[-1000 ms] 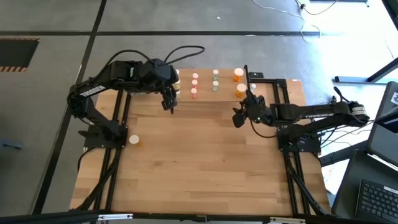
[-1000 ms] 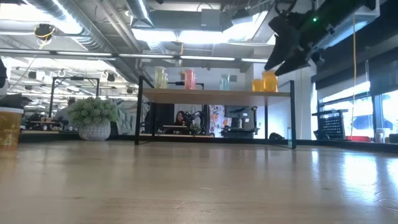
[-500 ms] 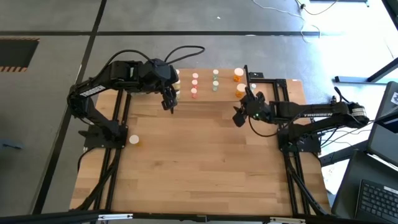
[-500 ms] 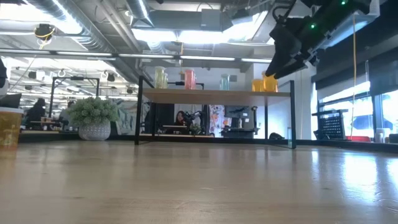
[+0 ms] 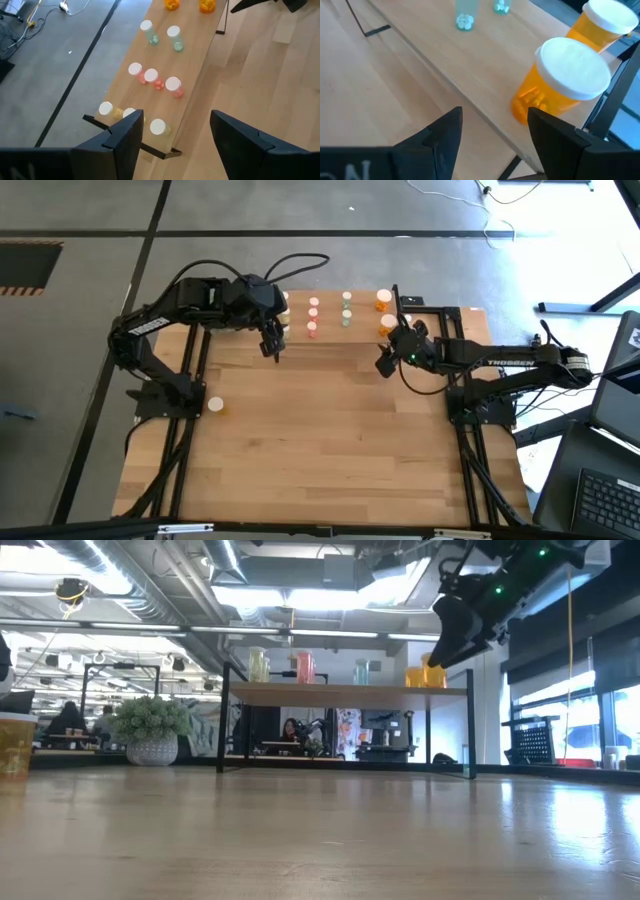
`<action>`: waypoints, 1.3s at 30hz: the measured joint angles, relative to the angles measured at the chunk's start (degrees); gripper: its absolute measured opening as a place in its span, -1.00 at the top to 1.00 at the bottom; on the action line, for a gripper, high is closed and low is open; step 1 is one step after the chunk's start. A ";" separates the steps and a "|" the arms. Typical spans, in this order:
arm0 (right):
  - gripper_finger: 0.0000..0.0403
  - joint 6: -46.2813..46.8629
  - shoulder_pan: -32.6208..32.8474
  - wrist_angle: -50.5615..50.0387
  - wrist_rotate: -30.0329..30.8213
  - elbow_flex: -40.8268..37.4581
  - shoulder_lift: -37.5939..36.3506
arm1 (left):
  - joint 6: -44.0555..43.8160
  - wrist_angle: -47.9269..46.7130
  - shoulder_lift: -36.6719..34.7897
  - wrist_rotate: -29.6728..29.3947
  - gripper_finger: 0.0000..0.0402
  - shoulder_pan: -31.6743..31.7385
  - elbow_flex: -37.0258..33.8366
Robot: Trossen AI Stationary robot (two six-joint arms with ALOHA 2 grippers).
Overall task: Pick and place medicine bottles onto shelf by color
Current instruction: Put the right orange pill bottle on the shelf aligned with the other orange pill bottle, then put the blue pill bottle on the shelf aligned with the other blue pill bottles
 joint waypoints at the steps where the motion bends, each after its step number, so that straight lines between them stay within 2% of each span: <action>1: -0.13 -0.60 -0.31 0.02 -0.02 0.00 0.00 | 0.00 0.00 0.00 0.02 -0.12 0.00 0.00; 12: -0.13 -5.53 -3.99 0.59 -0.15 0.00 0.00 | 0.00 0.00 0.00 0.02 -0.12 0.00 0.00; 18: -0.13 -6.72 -6.22 3.38 -2.48 0.00 0.14 | 0.02 0.02 0.00 0.00 -0.13 0.04 0.00; 26: -0.13 -8.30 -8.64 5.89 -2.51 0.00 2.02 | -0.07 0.01 0.02 0.01 -0.13 0.07 0.00; 34: -0.13 -8.32 -8.67 5.90 -2.65 0.00 2.64 | -1.45 -0.10 0.02 0.02 -0.13 0.07 0.00; 39: -0.13 -8.28 -6.93 5.87 -4.09 1.49 0.79 | -7.43 -4.45 0.02 -0.42 -0.12 0.07 0.00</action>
